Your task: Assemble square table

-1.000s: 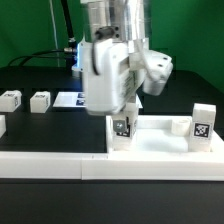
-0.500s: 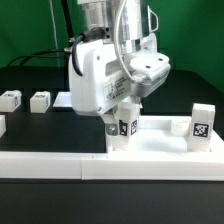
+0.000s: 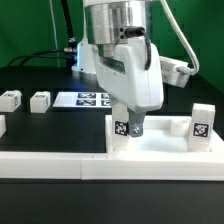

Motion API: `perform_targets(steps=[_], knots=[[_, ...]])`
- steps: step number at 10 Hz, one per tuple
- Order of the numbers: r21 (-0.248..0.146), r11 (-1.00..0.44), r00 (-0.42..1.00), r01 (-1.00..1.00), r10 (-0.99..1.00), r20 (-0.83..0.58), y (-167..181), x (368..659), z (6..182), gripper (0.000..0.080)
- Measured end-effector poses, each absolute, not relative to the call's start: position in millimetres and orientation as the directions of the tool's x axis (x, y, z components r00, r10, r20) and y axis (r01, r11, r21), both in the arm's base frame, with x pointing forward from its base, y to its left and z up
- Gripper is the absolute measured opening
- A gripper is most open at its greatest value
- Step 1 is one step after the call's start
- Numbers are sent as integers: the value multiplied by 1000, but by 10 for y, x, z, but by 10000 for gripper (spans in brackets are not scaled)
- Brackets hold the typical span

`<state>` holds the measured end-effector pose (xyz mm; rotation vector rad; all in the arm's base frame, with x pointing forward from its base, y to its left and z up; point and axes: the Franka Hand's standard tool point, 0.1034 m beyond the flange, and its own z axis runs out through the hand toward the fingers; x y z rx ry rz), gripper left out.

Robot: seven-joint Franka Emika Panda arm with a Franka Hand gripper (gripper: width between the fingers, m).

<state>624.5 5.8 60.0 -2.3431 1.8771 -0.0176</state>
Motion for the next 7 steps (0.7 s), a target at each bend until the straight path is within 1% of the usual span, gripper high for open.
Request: perform_targets(steps=[1, 2, 3, 4, 5, 6, 7], knots=[[-118, -243, 253, -963, -965, -74, 58, 6245, 599, 649], [-123, -333, 342, -935, -938, -61, 52, 6245, 599, 649], [-132, -550, 559, -824, -828, -39, 35, 6268, 635, 649], [-135, -686, 697, -715, -716, -51, 37, 6297, 666, 649], [-140, -764, 776, -630, -626, -75, 55, 6308, 651, 649], [-142, -754, 766, -642, -640, -67, 40, 6329, 649, 649], [-140, -741, 753, -656, -654, -69, 39, 6328, 648, 621]])
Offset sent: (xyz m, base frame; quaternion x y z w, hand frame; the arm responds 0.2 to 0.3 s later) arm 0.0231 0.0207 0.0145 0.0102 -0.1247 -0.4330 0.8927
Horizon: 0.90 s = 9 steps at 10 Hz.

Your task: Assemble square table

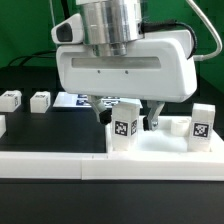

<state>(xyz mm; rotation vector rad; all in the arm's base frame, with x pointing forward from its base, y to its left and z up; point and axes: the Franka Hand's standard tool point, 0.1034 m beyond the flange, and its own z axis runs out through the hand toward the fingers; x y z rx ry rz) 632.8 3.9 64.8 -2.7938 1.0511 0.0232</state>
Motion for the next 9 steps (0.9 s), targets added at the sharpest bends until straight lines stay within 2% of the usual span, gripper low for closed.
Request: perform_targets(steps=[1, 2, 3, 7, 9], knots=[[-141, -741, 753, -657, -654, -69, 34, 6329, 649, 621], [-140, -730, 742, -669, -666, -72, 34, 6329, 649, 440], [-127, -666, 677, -735, -731, -84, -5, 6310, 641, 303], [-100, -450, 460, -887, -881, -113, -39, 6305, 639, 302], [-46, -160, 165, -986, -976, -142, -57, 6280, 640, 302]])
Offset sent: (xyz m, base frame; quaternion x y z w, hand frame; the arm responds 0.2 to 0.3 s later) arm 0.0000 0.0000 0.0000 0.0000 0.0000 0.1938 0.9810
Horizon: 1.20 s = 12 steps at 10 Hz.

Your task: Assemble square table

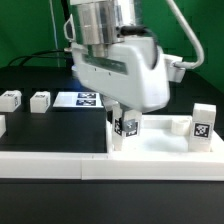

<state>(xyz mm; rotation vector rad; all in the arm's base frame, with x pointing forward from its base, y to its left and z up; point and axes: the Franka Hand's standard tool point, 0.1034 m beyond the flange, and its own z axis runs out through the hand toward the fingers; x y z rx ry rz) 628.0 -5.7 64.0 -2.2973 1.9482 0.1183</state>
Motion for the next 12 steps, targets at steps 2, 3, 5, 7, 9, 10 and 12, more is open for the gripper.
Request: perform_targets(steps=[2, 3, 5, 7, 9, 10, 12], knots=[[19, 128, -129, -992, -979, -156, -53, 6257, 643, 294], [48, 271, -275, -961, -949, -152, -50, 6256, 652, 294], [69, 412, -417, -909, -898, -141, -56, 6255, 654, 294], [78, 482, -488, -873, -863, -131, -55, 6252, 655, 298], [83, 514, -521, -854, -845, -126, -58, 6246, 654, 301], [84, 518, -525, -851, -842, -126, -57, 6244, 651, 301], [84, 518, -525, -851, -842, -126, -56, 6241, 648, 553]])
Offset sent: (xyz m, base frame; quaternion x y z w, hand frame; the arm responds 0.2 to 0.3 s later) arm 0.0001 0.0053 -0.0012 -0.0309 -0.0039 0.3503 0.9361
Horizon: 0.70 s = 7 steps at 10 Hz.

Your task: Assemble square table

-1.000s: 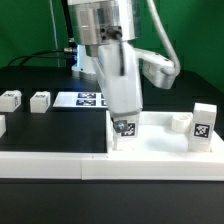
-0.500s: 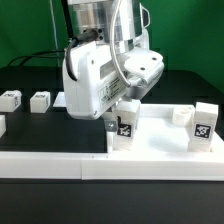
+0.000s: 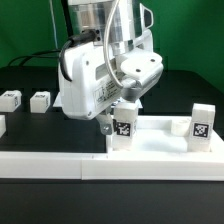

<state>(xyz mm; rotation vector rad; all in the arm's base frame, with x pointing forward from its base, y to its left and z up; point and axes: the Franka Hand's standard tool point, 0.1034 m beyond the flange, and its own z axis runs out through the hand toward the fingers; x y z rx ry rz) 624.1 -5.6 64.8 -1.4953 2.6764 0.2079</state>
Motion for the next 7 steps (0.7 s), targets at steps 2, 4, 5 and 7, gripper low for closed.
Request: perform_targets(steps=[2, 4, 5, 7], knots=[[84, 518, -525, -851, -842, -126, -56, 6241, 648, 619], [73, 505, -510, -860, -848, -141, 55, 6271, 775, 648], [67, 493, -497, -867, -853, -155, 168, 6249, 912, 648], [60, 472, -475, -879, -864, -167, 274, 6212, 1043, 649]])
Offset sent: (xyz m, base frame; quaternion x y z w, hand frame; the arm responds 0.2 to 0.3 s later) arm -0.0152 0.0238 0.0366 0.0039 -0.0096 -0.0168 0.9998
